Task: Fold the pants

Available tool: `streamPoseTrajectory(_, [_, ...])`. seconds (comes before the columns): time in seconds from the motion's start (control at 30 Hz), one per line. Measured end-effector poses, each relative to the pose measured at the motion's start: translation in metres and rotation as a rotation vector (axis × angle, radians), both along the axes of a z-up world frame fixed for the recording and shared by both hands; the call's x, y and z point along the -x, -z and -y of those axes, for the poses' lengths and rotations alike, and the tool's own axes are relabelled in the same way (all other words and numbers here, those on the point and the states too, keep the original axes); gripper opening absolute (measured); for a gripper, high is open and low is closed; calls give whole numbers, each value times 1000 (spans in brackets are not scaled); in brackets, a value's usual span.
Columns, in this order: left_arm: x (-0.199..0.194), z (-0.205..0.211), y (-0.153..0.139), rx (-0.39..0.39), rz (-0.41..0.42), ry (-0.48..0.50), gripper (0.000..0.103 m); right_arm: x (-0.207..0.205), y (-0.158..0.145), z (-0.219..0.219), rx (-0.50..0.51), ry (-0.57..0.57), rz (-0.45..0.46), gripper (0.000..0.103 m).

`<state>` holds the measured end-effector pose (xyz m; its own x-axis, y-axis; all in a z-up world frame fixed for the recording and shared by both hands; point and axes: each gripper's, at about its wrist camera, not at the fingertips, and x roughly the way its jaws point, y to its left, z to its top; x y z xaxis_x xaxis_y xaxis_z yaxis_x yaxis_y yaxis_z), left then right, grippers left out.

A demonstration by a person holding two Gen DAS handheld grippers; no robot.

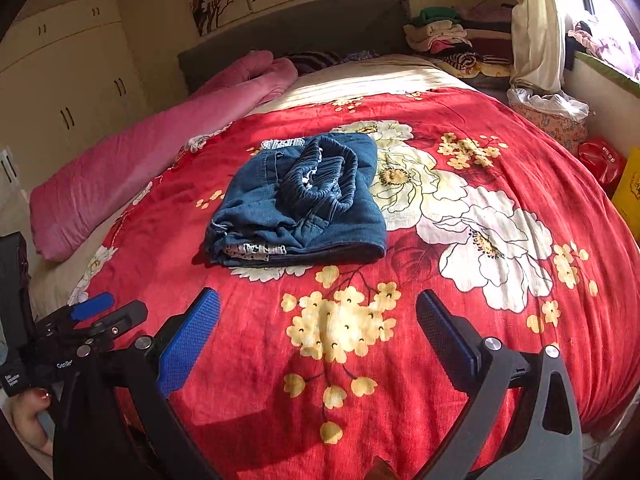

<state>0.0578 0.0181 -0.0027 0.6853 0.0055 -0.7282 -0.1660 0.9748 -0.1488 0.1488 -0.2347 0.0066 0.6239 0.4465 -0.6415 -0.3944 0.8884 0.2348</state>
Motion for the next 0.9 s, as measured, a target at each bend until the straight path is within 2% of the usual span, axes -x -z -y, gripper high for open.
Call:
streamPoseTrajectory(0.37, [5, 7, 9, -9, -21, 10, 93, 19, 18, 3, 69, -5, -7, 98])
streamPoseTrajectory(0.9, [5, 15, 8, -26, -17, 26, 93, 21, 24, 6, 61, 0, -29, 98])
